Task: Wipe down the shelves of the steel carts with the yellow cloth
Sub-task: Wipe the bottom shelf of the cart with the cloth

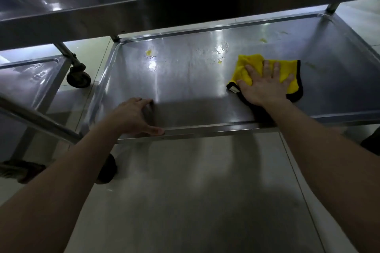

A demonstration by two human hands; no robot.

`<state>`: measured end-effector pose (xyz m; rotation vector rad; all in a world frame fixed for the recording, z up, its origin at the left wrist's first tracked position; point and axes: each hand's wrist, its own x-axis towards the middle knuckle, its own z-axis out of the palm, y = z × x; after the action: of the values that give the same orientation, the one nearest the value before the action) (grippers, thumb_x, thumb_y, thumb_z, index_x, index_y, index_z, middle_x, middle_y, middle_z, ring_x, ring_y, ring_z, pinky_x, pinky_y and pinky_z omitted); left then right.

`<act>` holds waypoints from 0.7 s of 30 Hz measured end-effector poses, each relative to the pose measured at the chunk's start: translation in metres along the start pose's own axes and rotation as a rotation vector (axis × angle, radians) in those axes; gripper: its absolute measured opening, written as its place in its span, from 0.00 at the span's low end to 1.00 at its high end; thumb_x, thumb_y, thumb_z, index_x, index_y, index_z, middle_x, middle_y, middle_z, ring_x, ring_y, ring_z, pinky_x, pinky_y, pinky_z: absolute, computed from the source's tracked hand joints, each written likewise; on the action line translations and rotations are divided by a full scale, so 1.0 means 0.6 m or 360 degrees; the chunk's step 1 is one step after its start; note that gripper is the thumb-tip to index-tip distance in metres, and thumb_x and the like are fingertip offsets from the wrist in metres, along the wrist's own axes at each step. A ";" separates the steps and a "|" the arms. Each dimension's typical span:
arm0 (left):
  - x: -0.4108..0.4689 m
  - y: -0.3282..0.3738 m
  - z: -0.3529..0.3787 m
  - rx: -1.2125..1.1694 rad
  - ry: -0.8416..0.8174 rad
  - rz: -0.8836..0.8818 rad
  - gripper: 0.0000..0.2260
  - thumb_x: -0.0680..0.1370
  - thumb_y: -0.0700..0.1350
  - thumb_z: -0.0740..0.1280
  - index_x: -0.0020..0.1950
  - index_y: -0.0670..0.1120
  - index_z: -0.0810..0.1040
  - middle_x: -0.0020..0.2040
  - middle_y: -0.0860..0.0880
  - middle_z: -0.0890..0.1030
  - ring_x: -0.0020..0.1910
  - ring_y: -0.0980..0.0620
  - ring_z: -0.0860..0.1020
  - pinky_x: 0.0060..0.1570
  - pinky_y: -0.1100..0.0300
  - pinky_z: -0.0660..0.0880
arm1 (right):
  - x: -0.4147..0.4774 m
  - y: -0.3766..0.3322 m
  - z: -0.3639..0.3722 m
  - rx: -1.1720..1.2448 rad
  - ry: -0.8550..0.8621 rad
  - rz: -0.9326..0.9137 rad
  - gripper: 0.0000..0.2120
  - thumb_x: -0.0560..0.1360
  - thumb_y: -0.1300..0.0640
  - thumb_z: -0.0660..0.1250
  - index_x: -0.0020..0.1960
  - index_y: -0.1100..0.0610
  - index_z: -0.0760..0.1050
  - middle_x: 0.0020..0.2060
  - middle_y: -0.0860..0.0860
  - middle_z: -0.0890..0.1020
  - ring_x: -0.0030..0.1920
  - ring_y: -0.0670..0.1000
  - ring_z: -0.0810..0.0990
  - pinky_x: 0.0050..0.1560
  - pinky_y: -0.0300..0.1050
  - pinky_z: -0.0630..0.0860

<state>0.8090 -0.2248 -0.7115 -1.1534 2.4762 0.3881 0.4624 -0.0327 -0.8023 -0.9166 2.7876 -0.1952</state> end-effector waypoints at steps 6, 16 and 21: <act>-0.008 -0.004 0.004 -0.0009 0.0053 0.0030 0.64 0.58 0.80 0.77 0.87 0.58 0.57 0.87 0.48 0.60 0.84 0.41 0.61 0.82 0.43 0.62 | -0.031 -0.215 0.022 -0.0057 0.0021 -0.0215 0.38 0.79 0.25 0.44 0.86 0.36 0.46 0.86 0.62 0.41 0.83 0.73 0.35 0.71 0.87 0.35; -0.014 -0.004 0.009 0.0046 0.0160 0.0001 0.61 0.49 0.86 0.66 0.78 0.58 0.69 0.78 0.54 0.72 0.75 0.44 0.72 0.68 0.42 0.74 | -0.095 -0.370 0.067 -0.0049 -0.0061 -0.0813 0.32 0.83 0.28 0.46 0.85 0.32 0.50 0.88 0.53 0.43 0.86 0.62 0.37 0.75 0.81 0.35; -0.023 0.000 -0.003 0.0068 0.0079 -0.0067 0.69 0.47 0.88 0.64 0.83 0.55 0.64 0.84 0.54 0.64 0.81 0.45 0.67 0.75 0.38 0.69 | -0.128 -0.215 0.048 -0.0060 -0.0066 -0.0954 0.31 0.81 0.26 0.48 0.83 0.28 0.49 0.88 0.46 0.46 0.87 0.54 0.41 0.80 0.75 0.40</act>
<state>0.8166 -0.2162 -0.7040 -1.2100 2.4856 0.2964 0.6033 -0.0913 -0.7949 -1.7185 2.4038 -0.2047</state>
